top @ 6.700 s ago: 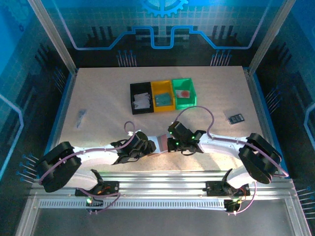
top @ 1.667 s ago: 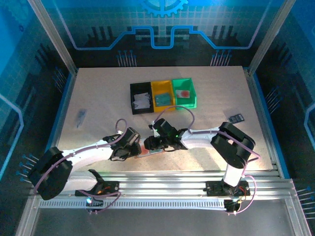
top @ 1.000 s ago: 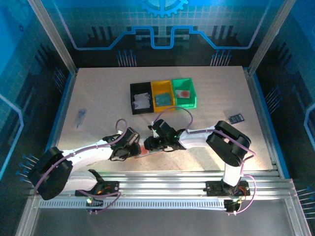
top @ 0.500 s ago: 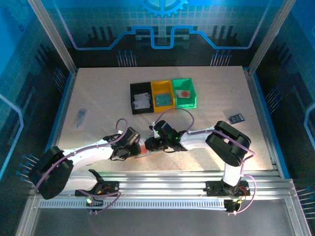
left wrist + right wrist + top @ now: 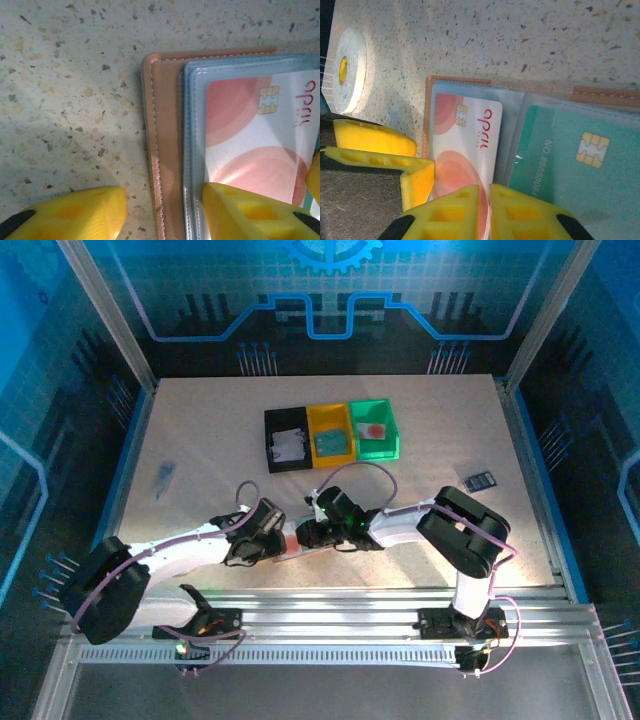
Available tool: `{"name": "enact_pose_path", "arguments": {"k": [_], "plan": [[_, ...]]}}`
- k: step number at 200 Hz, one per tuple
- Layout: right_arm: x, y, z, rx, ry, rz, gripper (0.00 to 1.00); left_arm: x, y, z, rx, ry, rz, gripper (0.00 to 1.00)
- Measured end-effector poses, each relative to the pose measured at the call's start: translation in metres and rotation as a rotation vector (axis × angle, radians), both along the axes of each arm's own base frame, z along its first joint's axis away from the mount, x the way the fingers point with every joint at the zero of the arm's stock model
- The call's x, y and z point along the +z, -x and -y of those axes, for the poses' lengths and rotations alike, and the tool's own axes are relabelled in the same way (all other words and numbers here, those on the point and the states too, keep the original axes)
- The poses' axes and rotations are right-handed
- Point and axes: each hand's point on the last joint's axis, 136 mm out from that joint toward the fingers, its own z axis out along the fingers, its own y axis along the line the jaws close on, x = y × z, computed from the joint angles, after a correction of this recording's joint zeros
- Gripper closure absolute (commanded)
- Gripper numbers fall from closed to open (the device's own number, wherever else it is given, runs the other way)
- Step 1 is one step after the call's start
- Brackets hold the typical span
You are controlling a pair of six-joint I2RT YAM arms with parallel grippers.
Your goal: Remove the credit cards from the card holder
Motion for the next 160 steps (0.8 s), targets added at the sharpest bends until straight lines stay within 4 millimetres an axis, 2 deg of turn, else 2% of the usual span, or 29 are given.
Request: {"name": "enact_pose_path", "arguments": {"k": [160], "plan": [[0.0009,0.0077,-0.0002,0.052,-0.007,0.013,0.87,-0.0004,-0.0001,-0.0001,0.0,-0.005,-0.006,0.53]]}}
